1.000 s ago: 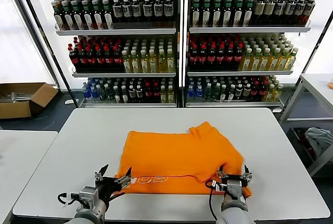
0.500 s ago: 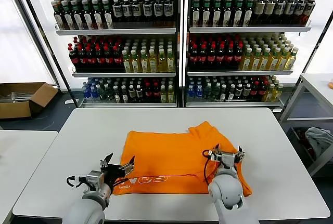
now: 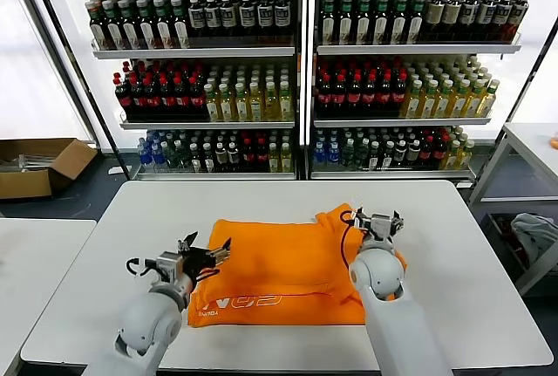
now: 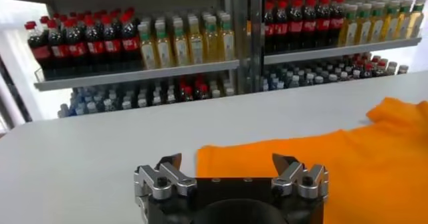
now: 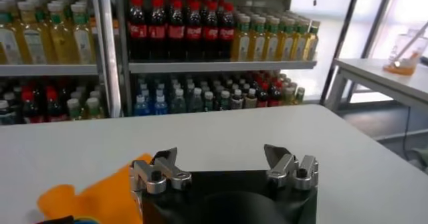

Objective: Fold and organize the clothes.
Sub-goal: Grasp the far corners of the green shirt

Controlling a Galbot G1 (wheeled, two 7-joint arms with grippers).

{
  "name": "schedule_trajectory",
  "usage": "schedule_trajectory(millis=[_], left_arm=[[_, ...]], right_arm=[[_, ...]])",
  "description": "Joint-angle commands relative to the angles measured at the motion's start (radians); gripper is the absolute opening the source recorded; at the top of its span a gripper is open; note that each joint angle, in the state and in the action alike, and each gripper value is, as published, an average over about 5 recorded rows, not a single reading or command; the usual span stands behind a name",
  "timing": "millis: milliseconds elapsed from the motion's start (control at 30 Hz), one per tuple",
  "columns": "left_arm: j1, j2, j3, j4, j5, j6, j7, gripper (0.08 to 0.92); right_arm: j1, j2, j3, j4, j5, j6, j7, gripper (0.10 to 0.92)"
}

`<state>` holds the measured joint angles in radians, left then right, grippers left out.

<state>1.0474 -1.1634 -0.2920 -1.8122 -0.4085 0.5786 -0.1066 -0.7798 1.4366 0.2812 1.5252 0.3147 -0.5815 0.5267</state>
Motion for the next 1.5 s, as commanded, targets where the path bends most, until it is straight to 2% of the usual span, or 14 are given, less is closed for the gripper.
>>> schedule_trajectory(millis=[33,400,1167,1267,1500], left_arm=[[-0.268,0.007,0.081,0.307,-0.071,-0.002,0.036,0.823],[-0.334,-0.039,0.098,0.44,-0.05,-0.003,0.041,0.823],[-0.292,-0.049,0.109,0.442,-0.029,-0.001,0.045,0.807],[-0.281,-0.047,0.111,0.431,-0.03,0.0,0.048,0.746],[-0.259,-0.05,0.111,0.423,-0.031,0.0,0.055,0.548]], right_arm=[[0.096,0.005,-0.036,-0.144,0.055,0.0,-0.037,0.823],[0.128,0.058,-0.027,-0.257,0.044,0.002,-0.059,0.823],[0.104,0.073,-0.036,-0.275,0.017,0.002,-0.056,0.814],[0.086,0.067,-0.034,-0.259,0.018,0.002,-0.056,0.759],[0.057,0.04,-0.031,-0.224,0.024,0.002,-0.053,0.56]])
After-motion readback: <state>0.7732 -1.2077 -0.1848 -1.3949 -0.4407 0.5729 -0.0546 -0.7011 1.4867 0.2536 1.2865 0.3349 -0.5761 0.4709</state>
